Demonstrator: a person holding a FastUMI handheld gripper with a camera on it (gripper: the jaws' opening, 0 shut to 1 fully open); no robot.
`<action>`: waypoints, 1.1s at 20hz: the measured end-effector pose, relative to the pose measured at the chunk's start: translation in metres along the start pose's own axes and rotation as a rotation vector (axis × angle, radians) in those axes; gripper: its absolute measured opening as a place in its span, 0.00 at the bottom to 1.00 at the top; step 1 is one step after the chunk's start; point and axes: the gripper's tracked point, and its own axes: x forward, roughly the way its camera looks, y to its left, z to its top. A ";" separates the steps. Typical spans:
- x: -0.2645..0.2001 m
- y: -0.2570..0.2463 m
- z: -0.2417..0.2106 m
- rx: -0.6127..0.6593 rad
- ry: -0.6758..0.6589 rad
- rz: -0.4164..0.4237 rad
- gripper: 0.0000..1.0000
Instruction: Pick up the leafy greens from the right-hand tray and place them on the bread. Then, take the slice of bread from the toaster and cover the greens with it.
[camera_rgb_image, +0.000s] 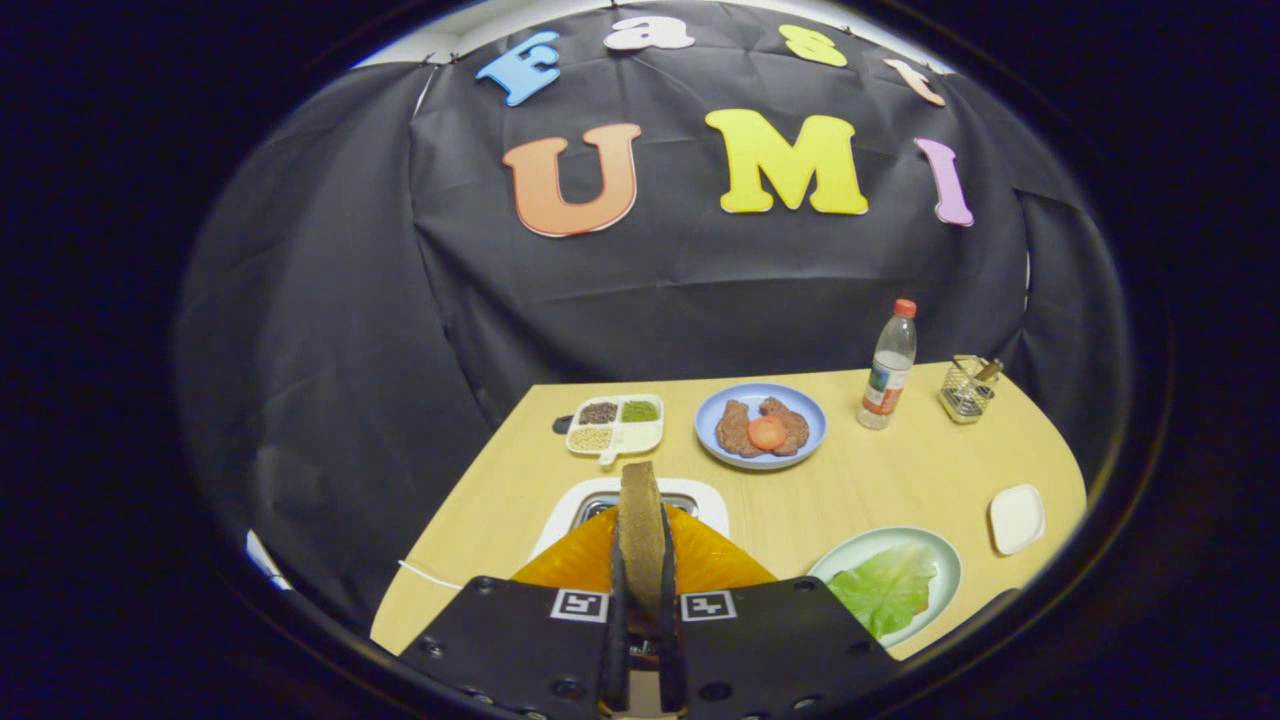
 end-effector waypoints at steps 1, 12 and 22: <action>-0.007 -0.002 0.008 0.008 -0.009 0.009 0.11; -0.084 -0.105 0.083 0.081 -0.143 -0.003 0.11; -0.036 -0.185 -0.009 0.186 -0.038 -0.077 0.11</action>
